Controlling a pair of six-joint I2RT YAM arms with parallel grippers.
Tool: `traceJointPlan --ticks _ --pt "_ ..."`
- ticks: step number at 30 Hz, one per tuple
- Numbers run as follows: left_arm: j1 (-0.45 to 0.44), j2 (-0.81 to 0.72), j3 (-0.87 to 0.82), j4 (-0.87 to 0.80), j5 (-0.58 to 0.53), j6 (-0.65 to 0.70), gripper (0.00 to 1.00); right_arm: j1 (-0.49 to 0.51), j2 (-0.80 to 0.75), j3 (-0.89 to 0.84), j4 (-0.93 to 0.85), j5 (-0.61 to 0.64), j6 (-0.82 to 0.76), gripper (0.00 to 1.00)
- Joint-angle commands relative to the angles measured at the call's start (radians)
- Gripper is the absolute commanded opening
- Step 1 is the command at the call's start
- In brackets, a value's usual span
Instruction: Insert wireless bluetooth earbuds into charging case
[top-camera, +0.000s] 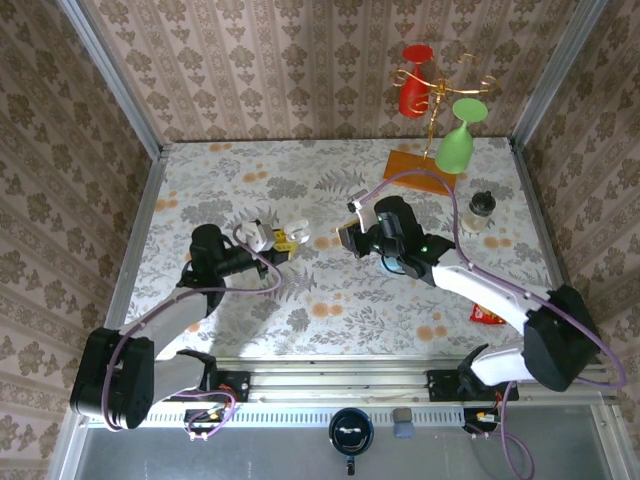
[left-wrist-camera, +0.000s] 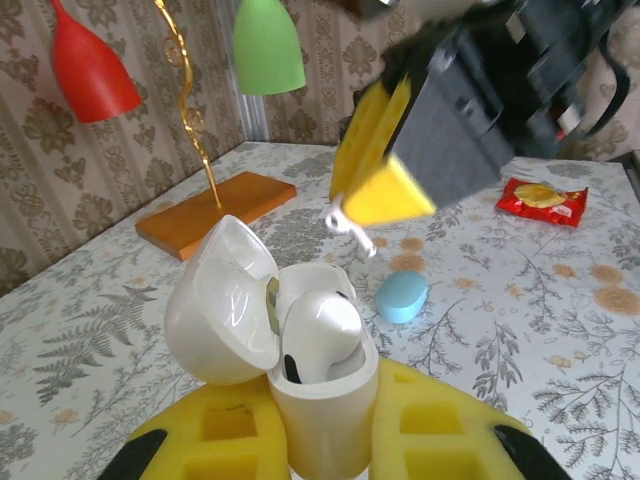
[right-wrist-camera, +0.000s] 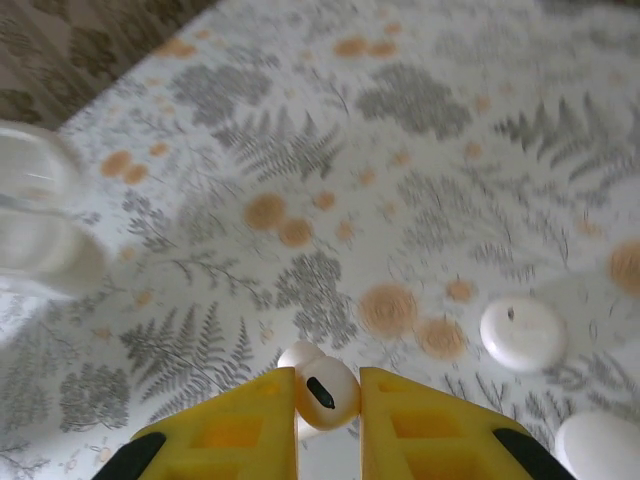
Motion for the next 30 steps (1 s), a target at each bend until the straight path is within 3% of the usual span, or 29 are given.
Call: traceJointPlan --ticks 1,7,14,30 --pt "-0.007 0.023 0.036 -0.017 0.084 -0.015 0.0 0.03 -0.062 0.0 0.022 0.048 -0.142 0.21" --pt "-0.008 0.029 0.051 -0.028 0.13 -0.036 0.0 0.087 -0.127 -0.01 0.078 0.017 -0.268 0.21" --pt "-0.016 0.049 0.085 -0.09 0.213 -0.039 0.0 0.149 -0.092 0.053 0.029 -0.011 -0.375 0.21" --pt "-0.021 0.041 0.088 -0.092 0.247 -0.042 0.0 0.175 -0.026 0.047 0.079 0.021 -0.384 0.21"
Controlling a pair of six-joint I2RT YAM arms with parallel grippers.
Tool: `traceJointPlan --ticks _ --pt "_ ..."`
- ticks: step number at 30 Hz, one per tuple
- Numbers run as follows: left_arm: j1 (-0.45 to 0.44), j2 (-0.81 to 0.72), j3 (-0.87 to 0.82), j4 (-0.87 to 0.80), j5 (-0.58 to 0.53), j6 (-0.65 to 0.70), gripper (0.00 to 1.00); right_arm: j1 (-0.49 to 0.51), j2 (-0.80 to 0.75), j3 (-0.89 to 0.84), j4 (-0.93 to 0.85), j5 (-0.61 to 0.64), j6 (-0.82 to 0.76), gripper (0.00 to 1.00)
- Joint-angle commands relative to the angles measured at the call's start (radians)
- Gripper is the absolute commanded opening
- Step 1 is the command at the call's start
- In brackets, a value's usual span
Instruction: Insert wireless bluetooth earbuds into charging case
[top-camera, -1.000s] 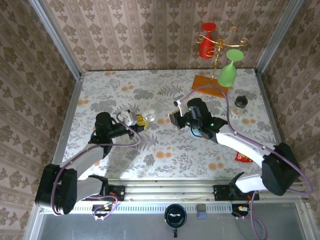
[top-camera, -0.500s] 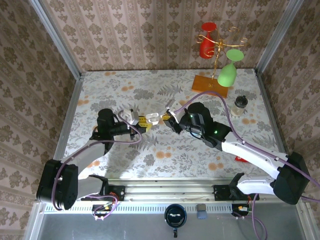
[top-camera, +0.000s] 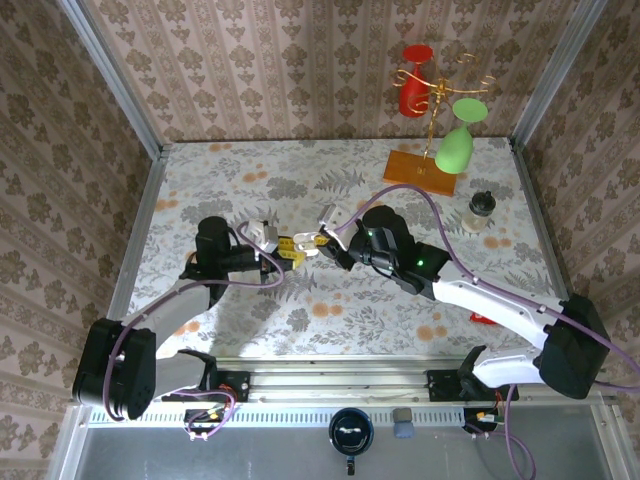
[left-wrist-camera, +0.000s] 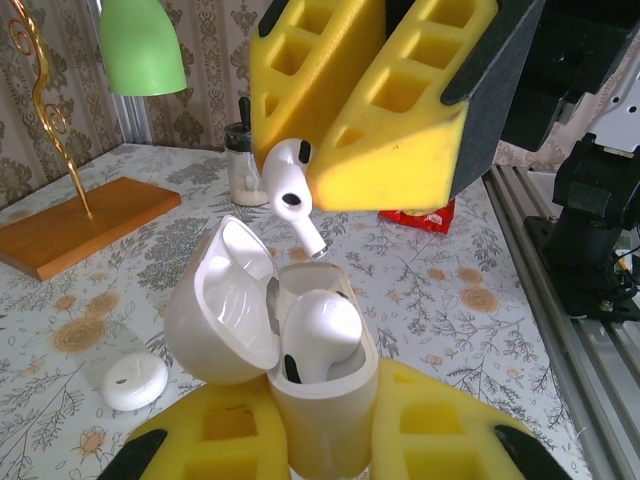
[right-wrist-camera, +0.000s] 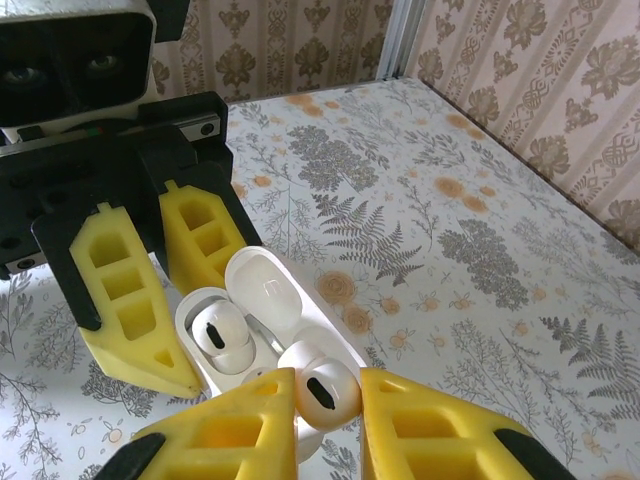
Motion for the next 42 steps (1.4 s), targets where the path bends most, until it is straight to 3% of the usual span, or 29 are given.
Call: traceJointPlan --ticks 1,17,28,31,36,42 --pt "-0.005 -0.002 0.027 0.005 0.034 -0.015 0.0 0.005 0.021 0.006 0.032 0.016 -0.021 0.2" --pt "-0.007 -0.023 0.006 0.043 -0.001 -0.027 0.0 0.003 0.029 -0.022 0.021 -0.086 0.001 0.26" --pt "-0.008 -0.029 -0.005 0.044 -0.033 -0.001 0.01 -0.024 -0.03 -0.031 0.101 -0.068 0.107 0.48" --pt "-0.015 -0.036 -0.026 0.053 -0.137 0.063 0.01 -0.059 -0.031 -0.016 0.13 -0.066 0.239 0.52" --pt "-0.067 -0.102 -0.102 0.096 -0.389 0.202 0.01 -0.071 0.026 0.114 -0.023 -0.002 0.409 0.57" --pt "-0.103 -0.143 -0.141 0.103 -0.574 0.301 0.01 -0.072 0.122 0.24 -0.111 -0.028 0.488 0.68"
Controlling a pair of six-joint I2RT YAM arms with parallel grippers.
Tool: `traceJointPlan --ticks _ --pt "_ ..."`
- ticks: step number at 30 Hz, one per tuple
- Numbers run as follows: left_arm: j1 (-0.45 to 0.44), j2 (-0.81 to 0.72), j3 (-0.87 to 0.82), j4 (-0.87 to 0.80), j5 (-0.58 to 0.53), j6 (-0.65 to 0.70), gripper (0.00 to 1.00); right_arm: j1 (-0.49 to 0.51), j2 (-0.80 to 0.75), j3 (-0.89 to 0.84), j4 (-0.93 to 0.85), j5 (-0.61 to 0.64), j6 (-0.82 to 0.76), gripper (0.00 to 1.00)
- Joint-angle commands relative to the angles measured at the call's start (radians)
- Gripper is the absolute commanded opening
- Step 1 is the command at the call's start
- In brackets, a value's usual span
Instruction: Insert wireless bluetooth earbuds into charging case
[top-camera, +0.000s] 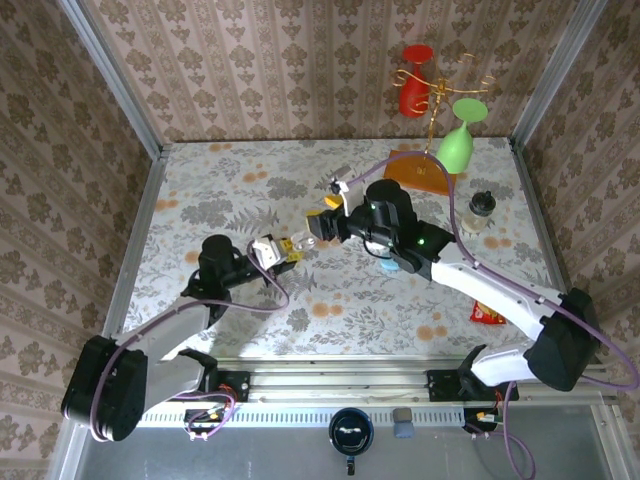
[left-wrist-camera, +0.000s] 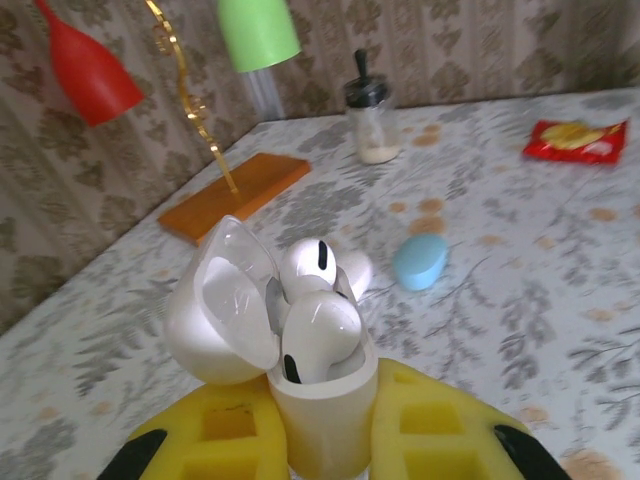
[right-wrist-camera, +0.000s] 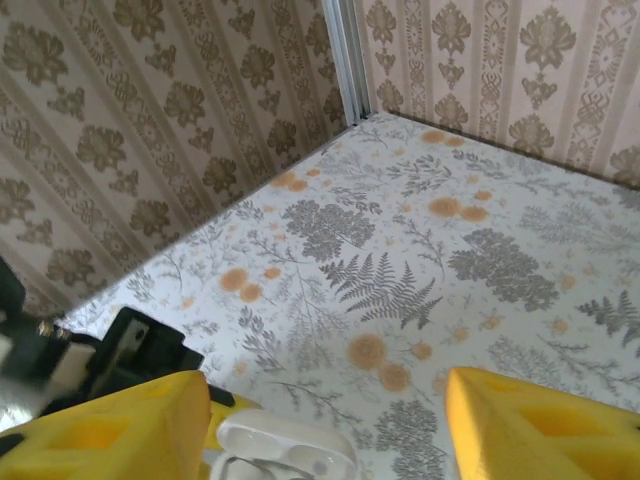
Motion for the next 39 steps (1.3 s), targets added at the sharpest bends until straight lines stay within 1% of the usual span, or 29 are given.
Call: traceJointPlan --ticks 1,2,3,6,10,14,25,30,31,34,36,37,39 --pt "-0.005 -0.026 -0.017 0.049 -0.149 0.103 0.01 0.001 0.069 0.078 -0.106 -0.007 0.079 0.7" --pt "-0.03 -0.031 -0.022 0.055 -0.163 0.108 0.01 0.001 0.093 0.101 -0.128 -0.012 0.068 0.71" --pt "-0.037 -0.033 -0.026 0.063 -0.169 0.109 0.01 0.001 0.112 0.116 -0.141 -0.011 0.053 0.72" --pt "-0.038 -0.034 -0.026 0.068 -0.158 0.099 0.01 0.001 0.179 0.172 -0.186 -0.009 0.01 0.74" --pt "-0.04 -0.034 -0.027 0.065 -0.157 0.103 0.01 0.002 0.258 0.246 -0.259 -0.018 0.004 0.75" --pt "-0.039 -0.047 -0.028 0.054 -0.171 0.101 0.01 0.002 0.283 0.251 -0.292 -0.014 -0.015 0.77" --pt "-0.035 -0.057 -0.024 0.069 -0.184 0.046 0.01 -0.001 0.185 0.112 -0.264 0.011 -0.041 0.78" --pt "-0.018 -0.071 -0.019 0.042 -0.172 0.018 0.0 -0.006 0.115 0.056 -0.23 0.022 -0.036 0.78" --pt "-0.018 -0.077 -0.015 0.028 -0.157 0.009 0.0 -0.011 0.095 0.036 -0.209 0.013 -0.037 0.78" --pt "0.022 -0.089 -0.009 0.011 -0.098 -0.014 0.0 -0.032 0.041 -0.023 -0.149 -0.029 -0.058 0.78" --pt "0.031 -0.094 -0.006 0.012 -0.055 -0.028 0.0 -0.043 -0.005 -0.059 -0.116 -0.072 -0.093 0.78" --pt "0.033 -0.096 -0.001 0.011 -0.007 -0.035 0.0 -0.043 -0.033 -0.082 -0.099 -0.103 -0.132 0.79" --pt "0.036 -0.098 0.006 0.011 0.051 -0.05 0.0 -0.044 -0.076 -0.122 -0.088 -0.189 -0.228 0.8"
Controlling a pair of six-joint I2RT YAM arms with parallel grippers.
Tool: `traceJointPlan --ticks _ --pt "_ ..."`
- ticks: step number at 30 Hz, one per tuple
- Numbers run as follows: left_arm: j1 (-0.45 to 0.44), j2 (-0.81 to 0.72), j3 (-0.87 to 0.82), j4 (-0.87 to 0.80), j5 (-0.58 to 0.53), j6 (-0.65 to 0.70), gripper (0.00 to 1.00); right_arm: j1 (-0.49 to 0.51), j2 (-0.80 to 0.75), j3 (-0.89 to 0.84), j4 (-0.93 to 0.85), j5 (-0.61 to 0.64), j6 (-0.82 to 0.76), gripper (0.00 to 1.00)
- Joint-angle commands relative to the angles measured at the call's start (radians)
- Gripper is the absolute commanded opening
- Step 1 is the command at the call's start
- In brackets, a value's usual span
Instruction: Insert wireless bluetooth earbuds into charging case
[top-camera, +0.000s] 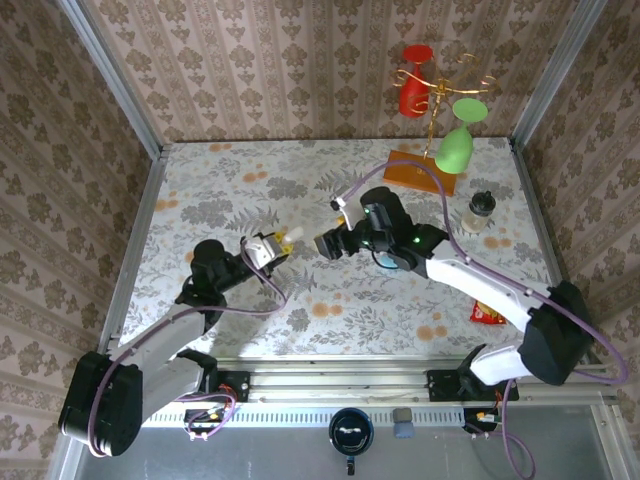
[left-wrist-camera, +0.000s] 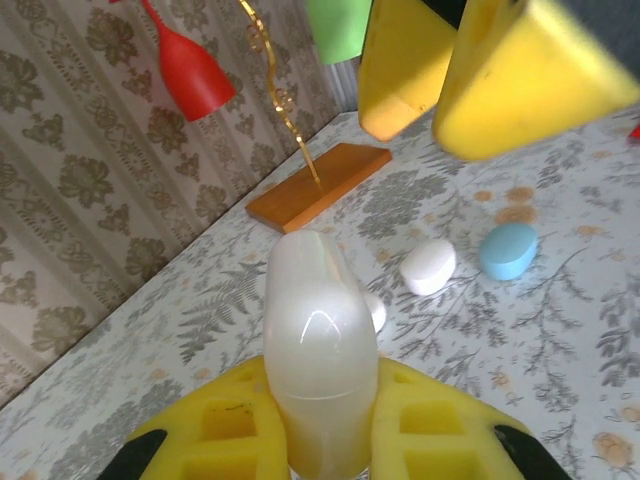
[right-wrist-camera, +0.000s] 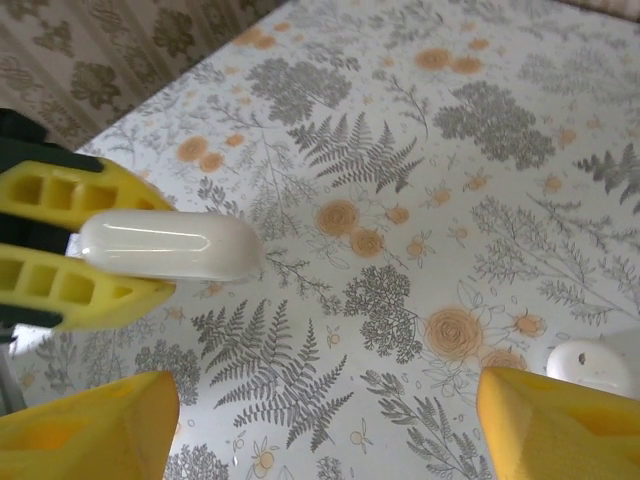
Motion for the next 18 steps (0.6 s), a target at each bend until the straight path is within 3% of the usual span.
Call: traceJointPlan --ticks 1,4,11,18 --pt "0.006 -0.019 0.042 -0.001 0.15 -0.054 0.0 0.001 -0.094 -0.05 0.059 -0.167 -0.174 0.8" --pt "0.003 -0.011 0.069 -0.046 0.211 -0.041 0.0 0.004 -0.13 -0.058 -0.039 -0.267 -0.33 0.77" --pt "-0.005 -0.019 0.136 -0.179 0.359 -0.039 0.0 0.027 -0.147 -0.014 -0.172 -0.246 -0.509 0.75" --pt "-0.007 -0.039 0.115 -0.118 0.399 -0.07 0.0 0.047 -0.114 0.03 -0.201 -0.25 -0.606 0.62"
